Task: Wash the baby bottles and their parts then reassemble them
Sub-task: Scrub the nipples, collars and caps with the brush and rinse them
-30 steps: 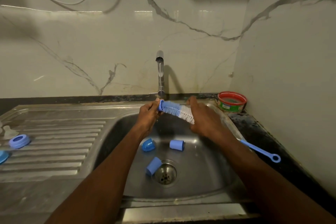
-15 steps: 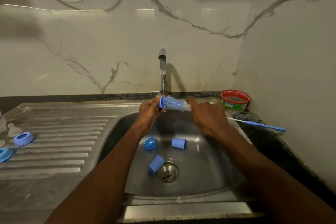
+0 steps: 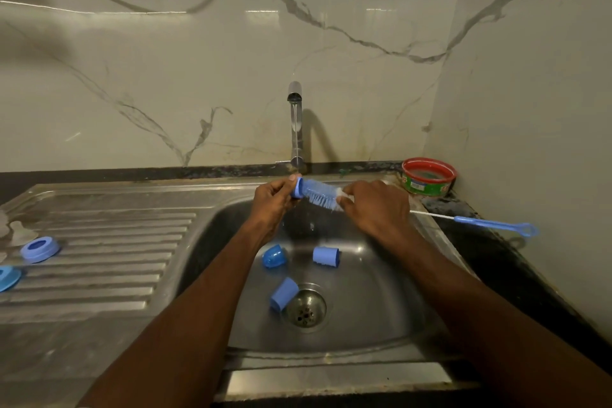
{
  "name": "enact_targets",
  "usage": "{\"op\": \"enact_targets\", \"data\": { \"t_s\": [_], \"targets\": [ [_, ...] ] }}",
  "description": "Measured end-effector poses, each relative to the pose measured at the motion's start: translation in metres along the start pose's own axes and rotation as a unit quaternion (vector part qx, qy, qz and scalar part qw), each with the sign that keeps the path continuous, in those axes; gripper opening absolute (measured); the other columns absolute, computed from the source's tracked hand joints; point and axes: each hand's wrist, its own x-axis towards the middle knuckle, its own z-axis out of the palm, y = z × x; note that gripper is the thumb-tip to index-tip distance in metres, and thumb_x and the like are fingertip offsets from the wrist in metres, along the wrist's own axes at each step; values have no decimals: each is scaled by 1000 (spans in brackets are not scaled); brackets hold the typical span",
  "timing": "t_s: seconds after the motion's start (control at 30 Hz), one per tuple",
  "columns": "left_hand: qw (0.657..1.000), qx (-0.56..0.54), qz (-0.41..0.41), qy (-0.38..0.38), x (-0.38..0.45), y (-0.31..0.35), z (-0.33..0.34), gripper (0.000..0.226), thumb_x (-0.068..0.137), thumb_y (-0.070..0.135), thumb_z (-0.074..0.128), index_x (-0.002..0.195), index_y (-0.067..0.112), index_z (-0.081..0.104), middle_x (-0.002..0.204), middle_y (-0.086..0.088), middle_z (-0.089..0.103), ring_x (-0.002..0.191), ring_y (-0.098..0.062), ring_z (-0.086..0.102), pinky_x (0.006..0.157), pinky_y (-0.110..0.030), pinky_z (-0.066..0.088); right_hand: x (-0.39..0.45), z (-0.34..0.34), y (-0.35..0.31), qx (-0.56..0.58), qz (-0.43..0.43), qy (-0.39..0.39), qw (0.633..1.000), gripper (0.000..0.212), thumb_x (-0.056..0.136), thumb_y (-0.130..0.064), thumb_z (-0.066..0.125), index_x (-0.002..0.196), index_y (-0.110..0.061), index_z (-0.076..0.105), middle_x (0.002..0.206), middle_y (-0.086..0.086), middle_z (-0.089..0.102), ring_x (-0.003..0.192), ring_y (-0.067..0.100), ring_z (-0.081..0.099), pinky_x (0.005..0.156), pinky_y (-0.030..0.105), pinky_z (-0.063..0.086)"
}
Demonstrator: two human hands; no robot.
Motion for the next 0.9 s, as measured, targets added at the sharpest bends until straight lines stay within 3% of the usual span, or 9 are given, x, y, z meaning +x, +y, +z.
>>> {"op": "enact_targets", "data": {
  "t_s": [0.13, 0.3, 0.43, 0.5, 0.6, 0.67, 0.83, 0.9],
  "targets": [
    [1000, -5, -18, 20, 1, 3, -3, 31, 101, 34, 57, 106, 8, 74, 102, -10, 77, 99, -22, 73, 86, -30, 59, 4, -14, -1, 22, -76, -8, 997, 40, 98, -59, 48, 129, -39, 63, 115, -4, 71, 103, 22, 65, 80, 36, 46],
    [998, -28, -53, 5, -3, 5, 7, 24, 96, 30, 65, 103, 9, 74, 100, -11, 77, 96, -22, 74, 76, -24, 59, 0, -8, -2, 25, 58, 37, 997, 38, 99, -56, 48, 122, -34, 68, 103, 0, 72, 95, 25, 66, 75, 35, 44],
    [999, -9, 3, 49, 1, 3, 2, 34, 99, 33, 61, 109, 3, 73, 102, -11, 75, 92, -19, 74, 73, -20, 57, 0, -11, -4, 36, -34, -62, 997, 39, 98, -56, 51, 125, -32, 67, 111, 0, 71, 97, 21, 64, 81, 36, 48],
    [998, -23, -16, 63, 2, 4, 0, 34, 100, 35, 59, 107, 5, 73, 100, -11, 76, 89, -18, 74, 70, -21, 58, 7, -17, -7, 39, -68, -64, 995, 41, 97, -59, 51, 127, -34, 65, 111, -1, 71, 95, 20, 64, 81, 36, 51],
    [987, -109, -107, 55, 1, 8, 7, 31, 99, 34, 61, 104, 5, 71, 99, -15, 77, 90, -22, 76, 78, -28, 61, 15, -17, -8, 58, 41, 12, 997, 40, 97, -61, 49, 121, -34, 67, 107, 0, 72, 96, 24, 66, 80, 38, 52],
    [985, -120, -113, 47, 3, 6, 12, 29, 100, 31, 61, 102, 5, 72, 101, -18, 76, 90, -22, 76, 79, -27, 62, 11, -10, -9, 21, 87, 22, 996, 41, 98, -60, 48, 119, -31, 68, 107, 1, 72, 97, 25, 66, 74, 35, 46],
    [993, -59, -60, 77, 5, 1, 12, 28, 99, 35, 61, 97, 11, 74, 95, -10, 76, 90, -20, 74, 79, -26, 59, 12, -9, -5, 7, -29, -77, 997, 44, 95, -59, 54, 128, -33, 66, 114, -1, 70, 99, 21, 64, 75, 34, 46],
    [991, -64, -79, 82, 8, 0, 10, 27, 98, 36, 63, 94, 12, 74, 96, -13, 76, 92, -24, 74, 82, -31, 59, 16, -18, -5, 8, -59, -73, 996, 45, 96, -61, 51, 130, -34, 64, 118, -1, 70, 103, 22, 64, 78, 34, 46]
  ]
}}
